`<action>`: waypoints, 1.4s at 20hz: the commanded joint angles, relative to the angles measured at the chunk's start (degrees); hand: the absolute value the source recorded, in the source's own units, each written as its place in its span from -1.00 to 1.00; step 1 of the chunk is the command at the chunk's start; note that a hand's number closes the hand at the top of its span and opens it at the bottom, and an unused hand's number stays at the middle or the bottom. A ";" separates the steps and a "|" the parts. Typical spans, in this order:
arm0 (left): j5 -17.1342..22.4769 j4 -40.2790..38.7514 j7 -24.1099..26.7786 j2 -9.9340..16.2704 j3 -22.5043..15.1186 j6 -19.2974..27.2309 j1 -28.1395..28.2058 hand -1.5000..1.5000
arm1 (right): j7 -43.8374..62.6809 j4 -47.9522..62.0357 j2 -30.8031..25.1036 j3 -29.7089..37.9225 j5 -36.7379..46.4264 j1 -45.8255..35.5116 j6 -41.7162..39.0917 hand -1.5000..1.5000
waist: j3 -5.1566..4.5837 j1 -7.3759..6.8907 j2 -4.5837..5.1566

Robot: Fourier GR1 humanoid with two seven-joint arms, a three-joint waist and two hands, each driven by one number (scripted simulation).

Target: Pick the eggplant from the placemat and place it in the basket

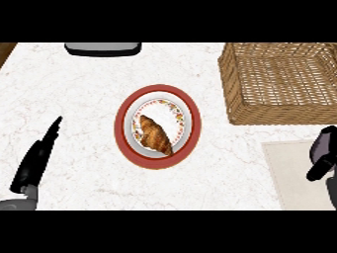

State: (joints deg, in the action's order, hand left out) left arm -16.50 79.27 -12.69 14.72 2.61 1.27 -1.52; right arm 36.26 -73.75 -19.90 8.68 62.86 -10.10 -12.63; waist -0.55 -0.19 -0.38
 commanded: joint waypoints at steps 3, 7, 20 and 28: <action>-0.31 -0.73 1.36 -0.12 0.42 -0.27 0.70 0.00 | -4.02 3.23 3.64 0.23 -3.33 0.80 1.89 1.00 | 0.55 0.12 0.41; -0.77 2.99 -1.83 -0.10 -0.21 -0.57 0.79 0.00 | -6.11 6.44 3.91 -1.65 -2.15 -0.05 1.47 1.00 | 0.59 -0.25 0.46; -1.04 -0.85 1.07 -0.69 1.14 -0.17 0.15 0.00 | -3.71 -2.31 1.86 -6.58 10.13 0.66 12.38 1.00 | 0.54 0.32 0.34; 0.14 -0.32 0.05 0.15 2.06 -1.66 0.58 0.00 | -44.66 2.49 -17.33 10.87 -14.28 4.74 15.66 1.00 | 0.67 1.50 0.38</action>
State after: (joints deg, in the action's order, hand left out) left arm -16.63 81.00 -13.81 14.36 3.91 -0.04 -0.48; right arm 5.04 -73.15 -31.93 13.21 56.91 -6.46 0.45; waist -0.04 0.79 -0.19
